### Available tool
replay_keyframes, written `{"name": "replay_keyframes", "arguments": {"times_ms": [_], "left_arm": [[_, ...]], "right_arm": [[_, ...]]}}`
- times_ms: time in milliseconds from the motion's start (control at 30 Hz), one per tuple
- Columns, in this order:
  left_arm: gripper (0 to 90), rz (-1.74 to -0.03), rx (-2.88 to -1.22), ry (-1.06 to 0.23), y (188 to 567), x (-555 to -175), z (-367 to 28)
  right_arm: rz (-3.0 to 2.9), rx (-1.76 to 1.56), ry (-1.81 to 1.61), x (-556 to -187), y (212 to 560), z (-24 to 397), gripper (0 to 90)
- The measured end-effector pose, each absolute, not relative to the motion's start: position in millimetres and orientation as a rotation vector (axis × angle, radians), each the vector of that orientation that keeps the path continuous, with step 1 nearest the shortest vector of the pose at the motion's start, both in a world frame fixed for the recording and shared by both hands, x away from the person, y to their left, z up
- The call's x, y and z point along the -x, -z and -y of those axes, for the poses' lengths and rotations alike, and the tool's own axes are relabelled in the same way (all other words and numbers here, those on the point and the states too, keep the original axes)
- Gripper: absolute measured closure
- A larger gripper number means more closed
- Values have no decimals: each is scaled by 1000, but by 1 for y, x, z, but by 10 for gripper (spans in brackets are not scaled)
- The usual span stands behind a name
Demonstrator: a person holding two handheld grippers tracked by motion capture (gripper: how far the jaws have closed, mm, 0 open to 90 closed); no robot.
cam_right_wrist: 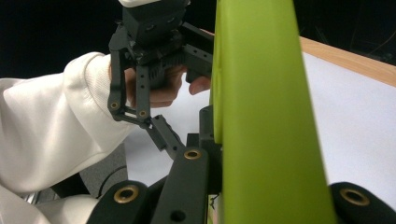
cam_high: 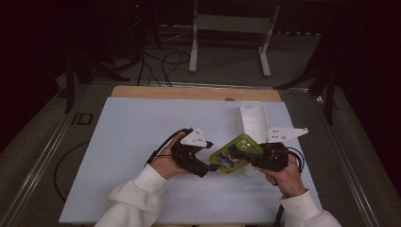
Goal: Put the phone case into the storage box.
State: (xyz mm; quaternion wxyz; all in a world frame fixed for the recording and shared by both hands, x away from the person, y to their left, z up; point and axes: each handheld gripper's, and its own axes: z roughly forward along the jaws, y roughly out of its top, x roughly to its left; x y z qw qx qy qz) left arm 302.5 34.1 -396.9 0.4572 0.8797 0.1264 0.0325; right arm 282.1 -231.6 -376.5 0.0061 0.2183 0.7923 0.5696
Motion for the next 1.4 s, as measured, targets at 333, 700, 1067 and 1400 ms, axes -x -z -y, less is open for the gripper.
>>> {"name": "replay_keyframes", "arguments": {"times_ms": [333, 700, 1067, 1400], "left_arm": [[421, -262, -2174, -30, 401, -301, -30], [623, -196, -2185, 31, 405, -299, -29], [770, -155, -2194, 74, 412, -297, -31], [775, -154, -2190, 5, 412, -292, -31]], "right_arm": [[-2519, -632, -1785, -281, 378, 226, 891], [-2561, -584, -1772, -280, 380, 223, 891], [-2597, -539, -1754, -280, 383, 223, 880], [-2540, -581, -1711, -281, 384, 222, 540]]}}
